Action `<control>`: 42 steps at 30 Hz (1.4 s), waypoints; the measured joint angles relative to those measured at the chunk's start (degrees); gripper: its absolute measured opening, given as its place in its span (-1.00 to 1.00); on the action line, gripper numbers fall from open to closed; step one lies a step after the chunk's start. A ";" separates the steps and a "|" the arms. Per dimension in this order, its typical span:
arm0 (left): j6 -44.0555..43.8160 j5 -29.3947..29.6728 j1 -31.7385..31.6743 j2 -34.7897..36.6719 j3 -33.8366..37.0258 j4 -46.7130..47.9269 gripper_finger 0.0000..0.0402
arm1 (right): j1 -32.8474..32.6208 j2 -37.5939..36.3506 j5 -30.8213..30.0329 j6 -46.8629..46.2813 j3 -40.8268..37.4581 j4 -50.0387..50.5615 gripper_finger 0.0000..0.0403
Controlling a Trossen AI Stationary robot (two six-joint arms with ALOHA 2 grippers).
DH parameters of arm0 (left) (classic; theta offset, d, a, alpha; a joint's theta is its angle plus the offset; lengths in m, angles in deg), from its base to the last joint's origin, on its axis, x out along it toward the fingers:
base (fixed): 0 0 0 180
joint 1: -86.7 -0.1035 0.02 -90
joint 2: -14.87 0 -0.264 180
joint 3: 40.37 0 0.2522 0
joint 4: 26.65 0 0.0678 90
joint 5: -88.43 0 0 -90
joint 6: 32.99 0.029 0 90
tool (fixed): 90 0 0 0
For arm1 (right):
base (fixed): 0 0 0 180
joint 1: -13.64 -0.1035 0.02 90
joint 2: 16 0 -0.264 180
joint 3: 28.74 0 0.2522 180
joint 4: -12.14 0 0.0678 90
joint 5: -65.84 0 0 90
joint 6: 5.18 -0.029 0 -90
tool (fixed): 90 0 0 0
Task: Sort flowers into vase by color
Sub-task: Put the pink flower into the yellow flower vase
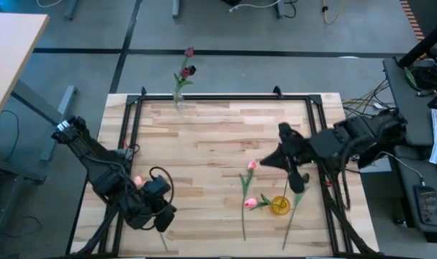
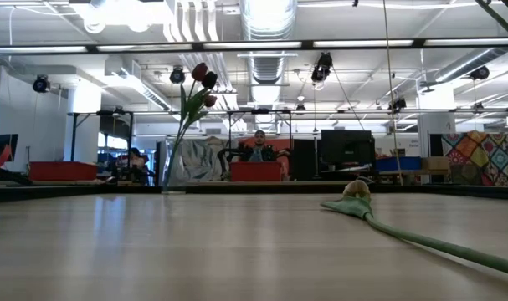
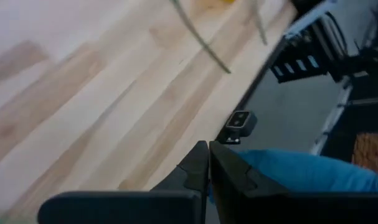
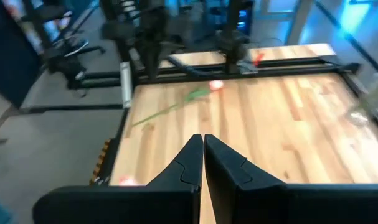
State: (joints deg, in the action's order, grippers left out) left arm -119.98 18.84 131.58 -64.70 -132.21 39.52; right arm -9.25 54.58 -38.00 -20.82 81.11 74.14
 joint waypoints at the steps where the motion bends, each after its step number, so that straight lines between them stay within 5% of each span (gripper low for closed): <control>1: -2.25 0.18 0.59 0.00 0.00 1.12 -1.00 | 0.81 -0.09 -0.19 -0.29 0.12 0.34 -0.96; 6: -9.85 3.14 4.01 0.00 0.00 5.78 -1.00 | 6.30 -0.13 2.95 1.71 0.25 5.28 -0.96; 13: -13.05 6.15 4.84 0.00 3.13 6.17 -1.00 | 19.69 2.34 23.48 18.15 0.18 5.02 -0.96; 23: -15.53 7.61 1.56 0.14 10.93 1.94 -1.00 | 39.12 1.43 42.67 33.26 -6.65 -0.07 -0.96; 30: -15.54 7.56 0.25 0.97 13.41 -0.98 -1.00 | 45.61 -5.18 46.98 31.69 -23.92 -12.54 -0.96; 42: -9.81 5.04 -5.98 1.38 13.35 -0.95 -1.00 | 45.85 -17.82 41.90 20.06 -42.10 -29.58 -0.96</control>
State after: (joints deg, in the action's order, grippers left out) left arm -129.79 23.88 125.61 -63.32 -118.86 38.58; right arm 36.60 36.76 3.91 -0.76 39.00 44.57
